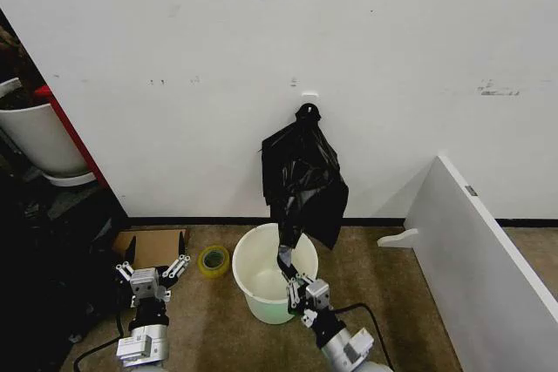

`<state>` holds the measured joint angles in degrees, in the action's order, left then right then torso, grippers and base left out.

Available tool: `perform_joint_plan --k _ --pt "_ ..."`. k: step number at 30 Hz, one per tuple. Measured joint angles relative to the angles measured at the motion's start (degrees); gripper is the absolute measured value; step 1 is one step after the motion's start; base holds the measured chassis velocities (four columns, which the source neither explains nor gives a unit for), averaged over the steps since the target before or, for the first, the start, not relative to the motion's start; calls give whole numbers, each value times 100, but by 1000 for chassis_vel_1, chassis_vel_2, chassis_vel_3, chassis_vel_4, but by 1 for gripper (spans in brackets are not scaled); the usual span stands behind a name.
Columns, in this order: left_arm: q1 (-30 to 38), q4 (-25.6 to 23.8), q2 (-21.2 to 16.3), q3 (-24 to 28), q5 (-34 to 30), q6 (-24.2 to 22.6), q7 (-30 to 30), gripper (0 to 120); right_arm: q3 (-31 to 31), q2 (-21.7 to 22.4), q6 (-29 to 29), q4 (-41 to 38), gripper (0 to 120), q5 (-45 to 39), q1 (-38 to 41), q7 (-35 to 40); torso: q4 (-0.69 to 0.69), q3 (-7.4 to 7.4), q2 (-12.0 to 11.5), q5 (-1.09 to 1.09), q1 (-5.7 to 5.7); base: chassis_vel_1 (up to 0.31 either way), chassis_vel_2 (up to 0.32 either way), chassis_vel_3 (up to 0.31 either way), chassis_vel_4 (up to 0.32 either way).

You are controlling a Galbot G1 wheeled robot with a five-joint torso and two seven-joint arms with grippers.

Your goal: Place the garbage bag over the trash bin.

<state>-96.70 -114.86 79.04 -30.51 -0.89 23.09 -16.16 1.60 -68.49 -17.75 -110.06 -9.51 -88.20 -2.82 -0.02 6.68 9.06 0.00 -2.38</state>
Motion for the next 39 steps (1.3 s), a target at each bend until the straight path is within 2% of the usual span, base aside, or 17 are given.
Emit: perform_joint_plan --k 17,23,29,32,33,35,37,39 --pt "43 55 22 72 9 -4 0 100 81 -3 -488 82 0 523 -278 -86 0 0 0 0 0 0 0 0 0" --pt "45 48 -13 105 8 -3 0 100 87 -53 -477 107 0 500 -149 -46 1 0 0 0 0 0 0 0 0" --pt "131 -213 -342 305 -216 -152 112 100 149 -131 -351 113 0 381 79 13 2 1 0 -1 -1 0 0 0 0" --pt "280 -412 -629 426 -357 -275 259 100 154 -143 -323 128 0 414 156 34 -2 0 0 0 -1 0 0 0 0" --pt "336 -506 -749 508 -510 -369 302 100 155 -147 -320 152 0 457 171 44 3 1 0 -2 -1 0 0 0 0" --pt "368 -554 -826 552 -587 -415 332 100 156 -150 -318 162 0 481 180 47 5 1 0 -2 -1 0 0 0 0" --pt "652 -935 -1534 775 -1168 -700 570 100 162 -179 -320 204 0 651 215 64 0 0 0 0 -1 0 0 0 0" --pt "730 -1005 -1747 820 -1350 -767 626 100 168 -186 -323 211 0 691 222 67 0 1 0 1 -1 0 0 0 0"
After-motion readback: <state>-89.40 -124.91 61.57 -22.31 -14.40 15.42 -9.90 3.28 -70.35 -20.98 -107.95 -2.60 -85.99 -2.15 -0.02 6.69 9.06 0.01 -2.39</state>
